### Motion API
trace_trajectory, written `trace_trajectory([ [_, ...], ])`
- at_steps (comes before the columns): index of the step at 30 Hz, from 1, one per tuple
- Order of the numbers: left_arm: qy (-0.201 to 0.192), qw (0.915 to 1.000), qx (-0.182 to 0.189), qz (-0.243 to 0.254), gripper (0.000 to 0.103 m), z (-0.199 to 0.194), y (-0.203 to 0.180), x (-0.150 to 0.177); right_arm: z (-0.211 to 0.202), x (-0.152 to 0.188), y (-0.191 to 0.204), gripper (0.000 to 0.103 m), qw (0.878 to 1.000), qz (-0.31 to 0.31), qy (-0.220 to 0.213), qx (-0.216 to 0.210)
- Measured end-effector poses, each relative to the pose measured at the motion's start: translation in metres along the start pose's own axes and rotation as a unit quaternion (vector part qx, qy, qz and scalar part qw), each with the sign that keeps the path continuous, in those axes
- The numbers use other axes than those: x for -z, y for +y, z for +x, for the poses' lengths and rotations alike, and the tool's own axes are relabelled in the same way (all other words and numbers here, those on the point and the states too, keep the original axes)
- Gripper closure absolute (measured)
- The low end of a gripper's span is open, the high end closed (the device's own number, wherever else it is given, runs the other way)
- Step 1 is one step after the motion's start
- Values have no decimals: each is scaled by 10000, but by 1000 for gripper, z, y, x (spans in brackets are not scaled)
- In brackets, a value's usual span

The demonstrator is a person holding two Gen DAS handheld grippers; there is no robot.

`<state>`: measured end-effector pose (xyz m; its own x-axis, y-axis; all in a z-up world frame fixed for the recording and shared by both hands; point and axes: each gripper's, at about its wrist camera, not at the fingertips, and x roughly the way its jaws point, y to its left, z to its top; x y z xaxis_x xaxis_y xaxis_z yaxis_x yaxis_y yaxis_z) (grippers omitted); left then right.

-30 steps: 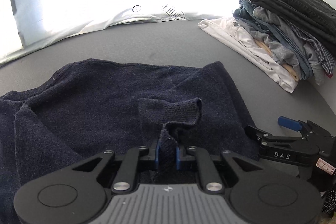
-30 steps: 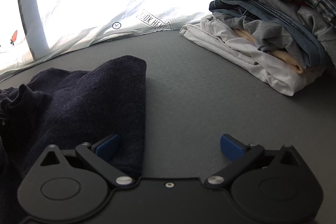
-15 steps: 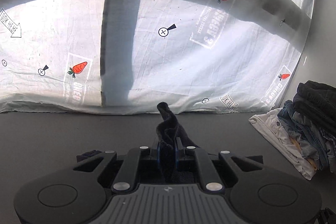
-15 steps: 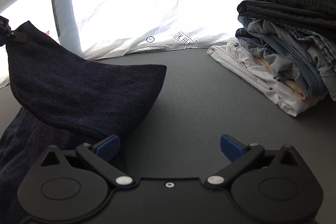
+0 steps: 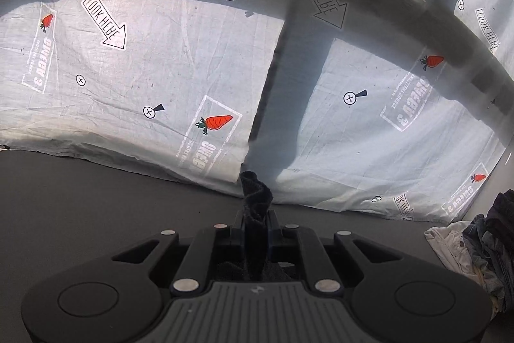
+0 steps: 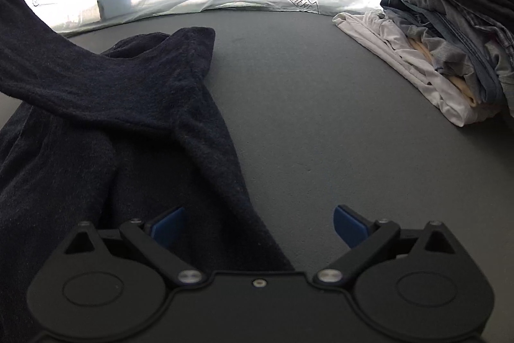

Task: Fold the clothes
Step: 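Grasp the sweater hem with the left gripper and lift it up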

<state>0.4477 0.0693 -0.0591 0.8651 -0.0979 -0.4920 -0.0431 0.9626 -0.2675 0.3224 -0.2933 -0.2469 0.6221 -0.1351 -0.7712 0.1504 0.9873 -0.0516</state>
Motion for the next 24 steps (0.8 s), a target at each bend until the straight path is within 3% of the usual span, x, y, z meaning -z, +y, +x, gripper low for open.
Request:
trace_trajectory([
  [3,-172,9992,362,1,91,-3,-13,-22,-1,1,-1,4,9995,186,41,252],
  [8,-861,9922,884,181,92,-35,-29,-74,-16,-4,7,4,9991,284,-85,295],
  [9,-996,9911,868,176,102,-41,-24,-82,-21,-5,10,4,9993,271,-125,218],
  [11,-1307,9893,633,109,103,-54,-4,-100,-30,-7,18,4,9995,241,-213,47],
  [14,-1425,9898,1,46,103,-58,36,-109,-41,-5,29,4,9990,152,-281,-316],
  [16,-1153,9925,-350,-226,103,-51,70,-100,-45,-1,38,4,9986,15,-294,-431],
  [20,-463,9958,-697,-365,103,-45,104,-49,-46,9,36,8,9993,-6,-208,-300],
  [24,385,9977,-499,-245,103,-44,99,22,-47,16,12,8,9987,395,-112,-300],
])
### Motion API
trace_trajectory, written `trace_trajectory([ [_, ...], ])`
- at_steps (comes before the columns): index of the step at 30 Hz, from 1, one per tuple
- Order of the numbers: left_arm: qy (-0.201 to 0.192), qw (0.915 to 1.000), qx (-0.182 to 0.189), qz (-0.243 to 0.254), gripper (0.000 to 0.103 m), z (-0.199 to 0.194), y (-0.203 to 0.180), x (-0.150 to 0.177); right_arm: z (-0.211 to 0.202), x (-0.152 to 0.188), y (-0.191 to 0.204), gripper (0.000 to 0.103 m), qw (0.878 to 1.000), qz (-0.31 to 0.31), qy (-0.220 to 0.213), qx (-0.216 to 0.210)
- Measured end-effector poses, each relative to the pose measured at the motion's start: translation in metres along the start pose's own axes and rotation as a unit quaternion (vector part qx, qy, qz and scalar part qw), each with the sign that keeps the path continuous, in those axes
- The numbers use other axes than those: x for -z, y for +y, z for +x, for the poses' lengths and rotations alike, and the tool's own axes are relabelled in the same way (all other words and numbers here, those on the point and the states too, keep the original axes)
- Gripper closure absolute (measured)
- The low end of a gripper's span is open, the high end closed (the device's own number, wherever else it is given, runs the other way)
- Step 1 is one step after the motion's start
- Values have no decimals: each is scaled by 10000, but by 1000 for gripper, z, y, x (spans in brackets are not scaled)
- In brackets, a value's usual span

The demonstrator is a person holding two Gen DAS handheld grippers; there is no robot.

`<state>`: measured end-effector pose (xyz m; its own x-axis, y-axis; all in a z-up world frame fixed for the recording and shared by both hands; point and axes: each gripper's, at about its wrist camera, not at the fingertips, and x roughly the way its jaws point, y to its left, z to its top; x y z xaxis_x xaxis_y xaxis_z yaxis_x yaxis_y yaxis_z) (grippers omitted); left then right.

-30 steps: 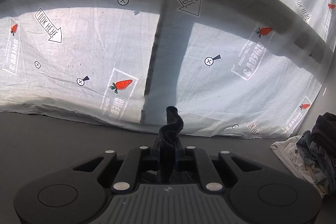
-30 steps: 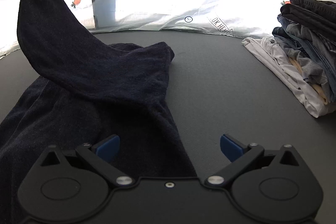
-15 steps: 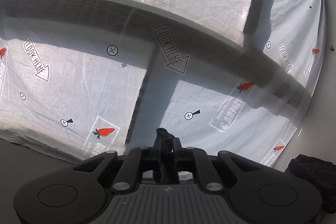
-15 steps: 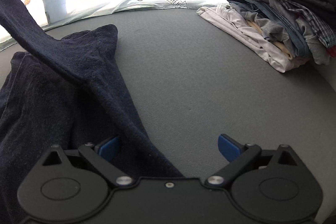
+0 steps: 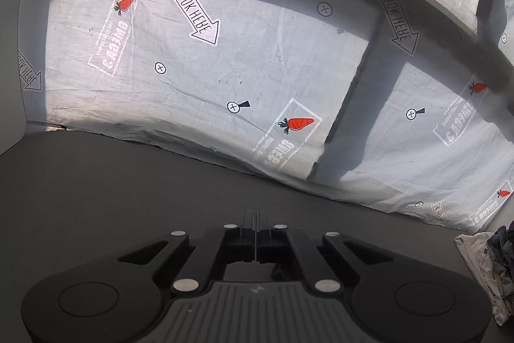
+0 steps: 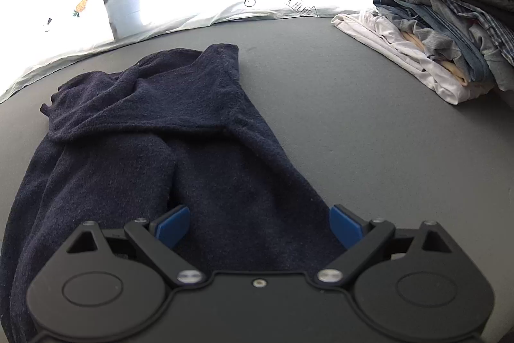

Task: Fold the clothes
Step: 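Grasp the sweater hem with the left gripper and lift it up, then fold the hem over the sweater with the left gripper while the right gripper pinches the body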

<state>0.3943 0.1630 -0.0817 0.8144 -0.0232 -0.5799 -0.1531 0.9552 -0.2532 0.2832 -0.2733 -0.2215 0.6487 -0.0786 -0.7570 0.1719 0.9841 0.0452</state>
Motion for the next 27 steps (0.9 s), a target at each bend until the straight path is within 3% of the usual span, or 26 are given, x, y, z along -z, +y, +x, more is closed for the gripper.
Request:
trace_trajectory([
  [3,624,9971,361,263,103,-3,-26,54,-2,3,-18,12,9999,138,86,38],
  [6,1165,9882,842,534,100,-14,-63,98,-5,6,-38,20,9991,387,192,-43],
  [10,1817,9669,1347,1177,99,-30,-113,150,-9,14,-63,27,9970,717,275,-140],
  [12,2109,9539,1535,1484,98,-38,-132,173,-10,17,-72,37,9959,806,317,-249],
  [14,2347,9455,1563,1630,97,-40,-144,189,-8,19,-81,51,9944,891,389,-415],
  [17,2641,9382,1405,1743,97,-35,-153,210,-7,21,-89,52,9915,987,486,-699],
  [21,2746,9423,1178,1508,97,-30,-154,219,-7,24,-92,52,9858,1091,551,-1156],
  [25,2767,9471,1094,1202,97,-29,-149,219,-4,26,-91,59,9819,1028,669,-1441],
  [27,2762,9489,1079,1080,97,-29,-146,219,-2,26,-90,84,9795,987,704,-1611],
])
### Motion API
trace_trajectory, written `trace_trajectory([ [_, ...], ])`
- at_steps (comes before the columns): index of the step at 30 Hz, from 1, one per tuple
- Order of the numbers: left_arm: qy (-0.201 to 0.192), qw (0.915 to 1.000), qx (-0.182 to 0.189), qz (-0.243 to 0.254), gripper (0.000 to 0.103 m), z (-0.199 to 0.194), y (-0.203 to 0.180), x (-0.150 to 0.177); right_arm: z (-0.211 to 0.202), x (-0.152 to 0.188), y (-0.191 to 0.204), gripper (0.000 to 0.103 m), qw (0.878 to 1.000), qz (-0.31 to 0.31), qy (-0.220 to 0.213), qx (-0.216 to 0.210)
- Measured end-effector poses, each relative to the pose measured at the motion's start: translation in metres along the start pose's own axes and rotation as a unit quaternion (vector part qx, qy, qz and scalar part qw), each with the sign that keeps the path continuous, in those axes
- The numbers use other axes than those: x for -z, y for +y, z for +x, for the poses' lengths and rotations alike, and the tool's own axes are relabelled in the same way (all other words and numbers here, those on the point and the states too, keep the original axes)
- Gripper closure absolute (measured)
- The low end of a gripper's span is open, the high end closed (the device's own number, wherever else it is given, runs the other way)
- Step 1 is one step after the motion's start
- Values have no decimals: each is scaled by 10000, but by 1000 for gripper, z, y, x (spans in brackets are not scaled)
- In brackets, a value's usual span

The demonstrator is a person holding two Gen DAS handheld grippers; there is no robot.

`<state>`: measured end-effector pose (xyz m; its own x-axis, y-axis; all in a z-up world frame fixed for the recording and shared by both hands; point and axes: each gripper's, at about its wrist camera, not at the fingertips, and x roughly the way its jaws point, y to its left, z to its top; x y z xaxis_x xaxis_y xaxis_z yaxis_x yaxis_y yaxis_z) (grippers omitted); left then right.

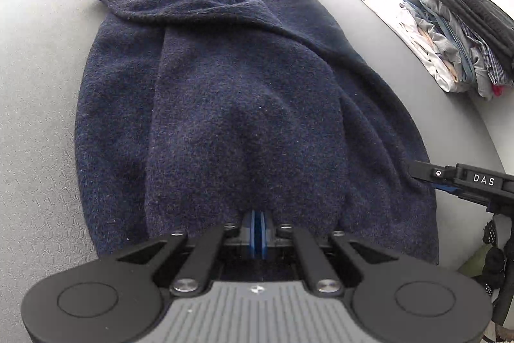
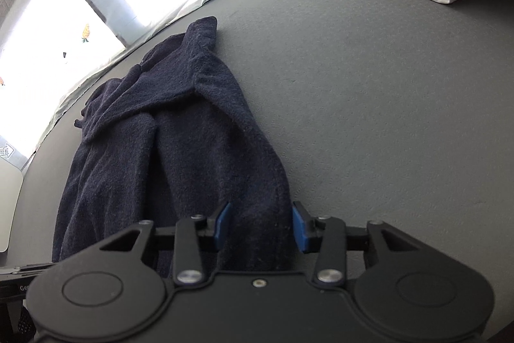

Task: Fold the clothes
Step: 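Fold the hem over the sweater with the left gripper while the right gripper pinches the body, then release the sweater with both grippers and lift them away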

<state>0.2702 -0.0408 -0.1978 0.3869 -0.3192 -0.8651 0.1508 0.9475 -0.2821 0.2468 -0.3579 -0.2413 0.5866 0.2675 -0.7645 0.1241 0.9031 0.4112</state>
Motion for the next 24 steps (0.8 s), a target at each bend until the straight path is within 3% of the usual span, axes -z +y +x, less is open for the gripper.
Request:
trace_trajectory([
  [1,-1,10000,14,-55,97,0,1,0,0,0,0,94,10000,1,-1,-11],
  [4,0,10000,19,-65,97,0,0,0,-7,-3,3,94,9999,-68,-149,13],
  [8,-11,10000,10,-41,97,0,0,0,-25,-6,29,95,9950,-922,-393,-11],
  [14,41,9996,195,-201,97,2,9,-3,-29,-12,70,95,9825,-1113,-372,-1446],
  [19,65,9995,281,-161,97,2,12,-3,10,-10,80,95,9650,-24,222,-2614],
  [21,67,9991,369,-216,97,3,15,-3,34,-1,76,95,9601,399,613,-2701],
  [24,105,9972,607,-425,97,4,26,-2,64,18,67,94,9606,883,1159,-2367],
])
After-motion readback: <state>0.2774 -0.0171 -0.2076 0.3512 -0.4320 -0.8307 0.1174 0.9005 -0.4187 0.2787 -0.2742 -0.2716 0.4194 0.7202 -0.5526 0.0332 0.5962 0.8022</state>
